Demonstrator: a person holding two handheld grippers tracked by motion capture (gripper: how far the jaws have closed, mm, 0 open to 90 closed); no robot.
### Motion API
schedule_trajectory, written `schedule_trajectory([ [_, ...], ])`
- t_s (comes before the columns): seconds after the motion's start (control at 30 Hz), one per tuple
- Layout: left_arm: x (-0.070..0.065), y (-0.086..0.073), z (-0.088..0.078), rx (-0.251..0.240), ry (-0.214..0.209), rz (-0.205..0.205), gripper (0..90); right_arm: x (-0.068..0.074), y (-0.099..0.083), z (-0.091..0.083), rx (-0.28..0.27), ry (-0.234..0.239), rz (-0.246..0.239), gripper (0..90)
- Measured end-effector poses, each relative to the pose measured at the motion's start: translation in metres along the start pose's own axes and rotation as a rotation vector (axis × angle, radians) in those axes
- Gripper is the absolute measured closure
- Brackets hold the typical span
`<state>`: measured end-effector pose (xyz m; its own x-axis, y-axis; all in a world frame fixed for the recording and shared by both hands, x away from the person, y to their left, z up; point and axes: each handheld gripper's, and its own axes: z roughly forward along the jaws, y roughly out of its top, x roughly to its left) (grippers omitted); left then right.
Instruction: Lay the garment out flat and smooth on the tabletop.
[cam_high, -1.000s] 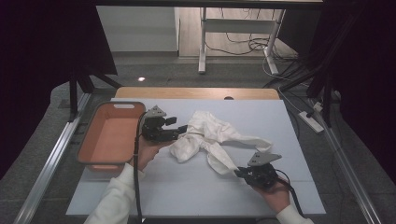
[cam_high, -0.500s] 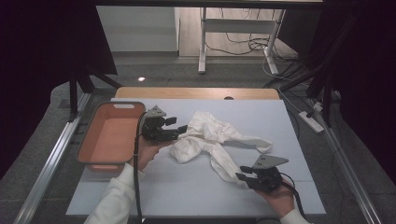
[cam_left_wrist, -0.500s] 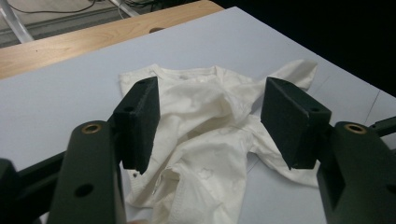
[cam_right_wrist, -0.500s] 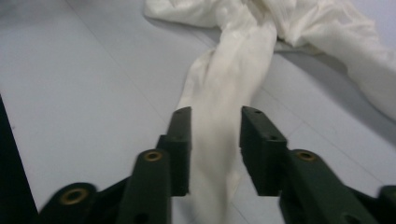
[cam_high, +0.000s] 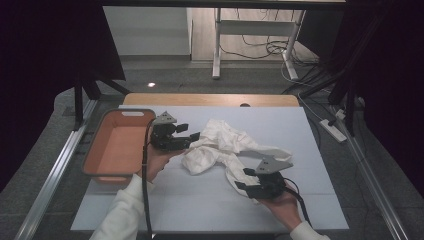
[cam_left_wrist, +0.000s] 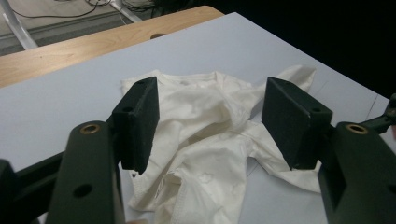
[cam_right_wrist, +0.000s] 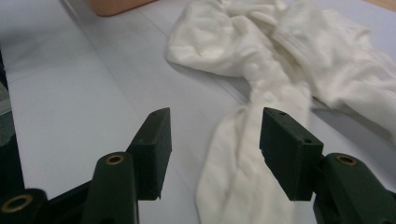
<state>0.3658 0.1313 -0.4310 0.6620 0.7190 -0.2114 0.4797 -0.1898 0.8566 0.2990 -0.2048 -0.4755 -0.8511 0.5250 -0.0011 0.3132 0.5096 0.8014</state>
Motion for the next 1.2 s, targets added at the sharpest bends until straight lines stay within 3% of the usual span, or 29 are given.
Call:
schedule_trajectory([
  [0.3, 0.002, 0.000, 0.001, -0.002, -0.001, -0.004, 36.9, 0.006, 0.020, 0.053, 0.058, 0.054, -0.026, 42.3],
  [0.53, 0.004, 0.002, 0.000, -0.009, -0.002, -0.008, 36.9, 0.010, 0.037, 0.090, 0.052, 0.089, -0.025, 42.3],
  [0.73, 0.005, 0.003, -0.004, -0.025, 0.002, -0.012, 36.9, 0.013, 0.048, 0.111, 0.060, 0.110, -0.032, 41.5],
  [0.93, 0.005, 0.005, -0.007, -0.036, 0.004, -0.015, 36.9, 0.021, 0.056, 0.132, 0.086, 0.098, -0.064, 41.7],
  [1.2, 0.004, 0.004, -0.009, -0.036, 0.004, -0.011, 36.9, 0.021, 0.060, 0.152, 0.112, 0.104, -0.068, 43.7],
])
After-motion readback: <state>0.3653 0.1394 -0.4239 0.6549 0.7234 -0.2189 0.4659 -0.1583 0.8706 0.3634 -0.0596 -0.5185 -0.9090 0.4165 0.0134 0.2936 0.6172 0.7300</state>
